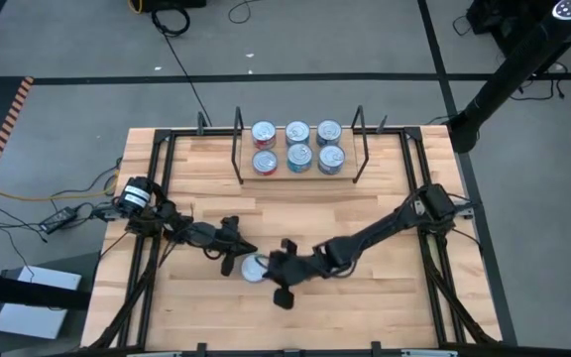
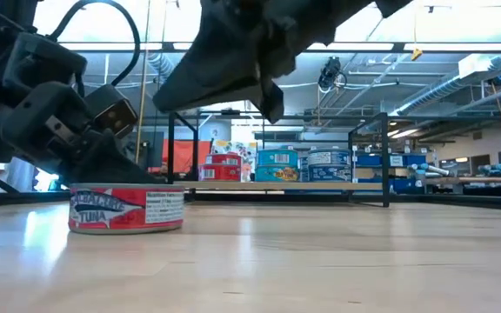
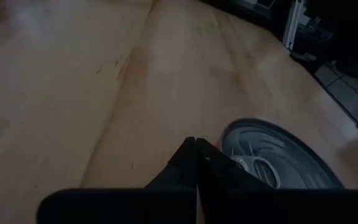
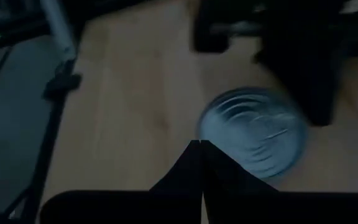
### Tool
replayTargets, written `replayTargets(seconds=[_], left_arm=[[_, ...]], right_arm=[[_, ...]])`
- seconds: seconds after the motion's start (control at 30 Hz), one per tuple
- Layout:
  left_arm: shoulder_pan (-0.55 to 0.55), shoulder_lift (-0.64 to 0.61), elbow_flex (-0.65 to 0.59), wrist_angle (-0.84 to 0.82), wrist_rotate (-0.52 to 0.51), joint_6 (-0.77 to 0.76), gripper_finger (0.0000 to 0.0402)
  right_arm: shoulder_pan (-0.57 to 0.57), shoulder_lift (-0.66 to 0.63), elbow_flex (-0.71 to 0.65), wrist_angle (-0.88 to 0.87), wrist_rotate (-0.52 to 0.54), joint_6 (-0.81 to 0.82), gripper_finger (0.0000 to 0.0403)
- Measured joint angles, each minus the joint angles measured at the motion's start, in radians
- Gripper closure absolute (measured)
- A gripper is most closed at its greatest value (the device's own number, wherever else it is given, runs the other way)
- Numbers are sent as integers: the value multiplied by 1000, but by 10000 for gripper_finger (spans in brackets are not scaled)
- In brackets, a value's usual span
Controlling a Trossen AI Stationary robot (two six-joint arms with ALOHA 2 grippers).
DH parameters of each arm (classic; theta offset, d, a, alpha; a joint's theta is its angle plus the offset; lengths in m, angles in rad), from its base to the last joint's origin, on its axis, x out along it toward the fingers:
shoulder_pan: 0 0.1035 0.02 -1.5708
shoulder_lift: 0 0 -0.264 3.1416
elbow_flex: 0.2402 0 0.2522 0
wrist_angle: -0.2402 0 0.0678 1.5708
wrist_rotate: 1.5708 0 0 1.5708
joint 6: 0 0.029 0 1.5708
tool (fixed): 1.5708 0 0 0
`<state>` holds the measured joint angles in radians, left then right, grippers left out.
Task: Stack canned seafood by type on shelf
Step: Stack the red tuna can on top of the other red tuna can
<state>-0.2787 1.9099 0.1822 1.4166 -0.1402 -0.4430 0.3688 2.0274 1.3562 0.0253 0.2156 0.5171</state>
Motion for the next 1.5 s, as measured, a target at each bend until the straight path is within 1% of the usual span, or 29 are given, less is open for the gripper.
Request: replayTargets(seconds=[0.13, 0.2, 0.27, 0.37, 0.43, 0.67, 0.73, 0.83, 1.03, 1.17, 1.33, 1.5], left_arm=[[0, 0, 3, -5, -5, 17, 399], [0, 0, 5, -16, -12, 20, 399], [0, 1, 5, -20, -14, 21, 399], [0, 5, 3, -20, -17, 24, 399], [0, 9, 3, -16, -20, 25, 399], [0, 9, 5, -20, -21, 25, 399], [0, 9, 5, -20, -21, 25, 399], [0, 10, 5, -16, -21, 22, 399], [-15, 11, 5, -13, -25, 20, 399], [-27, 11, 5, -13, -33, 16, 399], [-29, 11, 5, -11, -37, 15, 399], [-29, 11, 4, -11, -36, 18, 399]], right_arm=[[38, 24, 0, 31, 12, -29, 396], [46, 44, 0, 74, 16, -40, 396], [50, 63, 2, 80, 14, -45, 396], [53, 107, 45, 62, 7, -55, 396], [54, 141, 99, 41, 6, -81, 396], [52, 281, 316, -178, 28, -111, 397], [52, 314, 362, -226, 30, -112, 397], [50, 342, 409, -281, 68, -93, 397], [33, 324, 424, -361, 134, -45, 397], [14, 277, 425, -409, 139, -22, 397], [-15, 224, 426, -428, 136, -11, 398], [-35, 204, 428, -429, 150, 2, 398]])
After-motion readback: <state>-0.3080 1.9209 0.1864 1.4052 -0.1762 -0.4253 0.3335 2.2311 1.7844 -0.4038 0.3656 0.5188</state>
